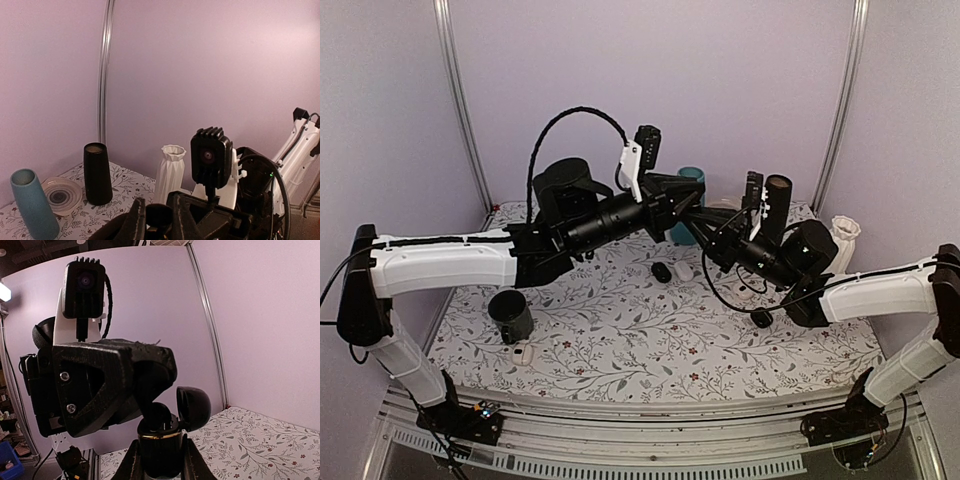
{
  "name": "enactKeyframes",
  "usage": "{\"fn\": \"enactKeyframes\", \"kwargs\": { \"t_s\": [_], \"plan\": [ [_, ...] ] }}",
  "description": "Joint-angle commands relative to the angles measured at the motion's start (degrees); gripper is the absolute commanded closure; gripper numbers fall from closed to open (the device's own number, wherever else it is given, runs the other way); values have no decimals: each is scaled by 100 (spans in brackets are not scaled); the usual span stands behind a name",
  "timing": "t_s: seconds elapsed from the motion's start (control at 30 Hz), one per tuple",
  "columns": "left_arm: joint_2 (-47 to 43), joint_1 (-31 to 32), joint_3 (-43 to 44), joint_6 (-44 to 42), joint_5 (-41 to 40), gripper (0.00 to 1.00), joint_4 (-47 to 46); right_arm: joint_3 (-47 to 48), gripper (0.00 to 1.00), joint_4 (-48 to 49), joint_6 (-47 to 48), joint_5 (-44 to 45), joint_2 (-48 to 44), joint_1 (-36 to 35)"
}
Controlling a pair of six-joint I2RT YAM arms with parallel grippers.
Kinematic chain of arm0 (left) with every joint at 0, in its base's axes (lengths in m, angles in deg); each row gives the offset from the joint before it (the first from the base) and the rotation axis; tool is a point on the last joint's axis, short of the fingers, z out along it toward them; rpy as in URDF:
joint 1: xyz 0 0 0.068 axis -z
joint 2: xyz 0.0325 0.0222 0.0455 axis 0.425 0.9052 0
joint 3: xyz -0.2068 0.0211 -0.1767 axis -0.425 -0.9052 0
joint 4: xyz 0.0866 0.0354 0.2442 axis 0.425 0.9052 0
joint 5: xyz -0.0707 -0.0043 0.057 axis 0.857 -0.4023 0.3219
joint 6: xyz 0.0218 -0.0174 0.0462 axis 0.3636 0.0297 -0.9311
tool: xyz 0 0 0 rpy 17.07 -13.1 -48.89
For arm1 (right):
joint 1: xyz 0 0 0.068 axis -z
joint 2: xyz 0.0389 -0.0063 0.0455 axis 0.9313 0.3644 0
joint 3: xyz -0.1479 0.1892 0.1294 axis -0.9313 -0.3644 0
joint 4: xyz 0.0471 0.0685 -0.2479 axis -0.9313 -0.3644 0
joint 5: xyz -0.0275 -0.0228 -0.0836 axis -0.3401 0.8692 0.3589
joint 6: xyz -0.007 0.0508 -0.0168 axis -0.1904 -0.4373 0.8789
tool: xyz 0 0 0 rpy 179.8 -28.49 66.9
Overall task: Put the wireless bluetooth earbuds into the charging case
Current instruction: Insert the right earbud into the right side groove of the charging case.
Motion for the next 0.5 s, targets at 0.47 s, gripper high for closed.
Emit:
{"fn": "enactKeyframes", "kwargs": {
  "t_s": [0.47],
  "plan": [
    [85,266,-10,-178,-443,95,441,250,97,159,317,347,-386,-39]
  ]
}}
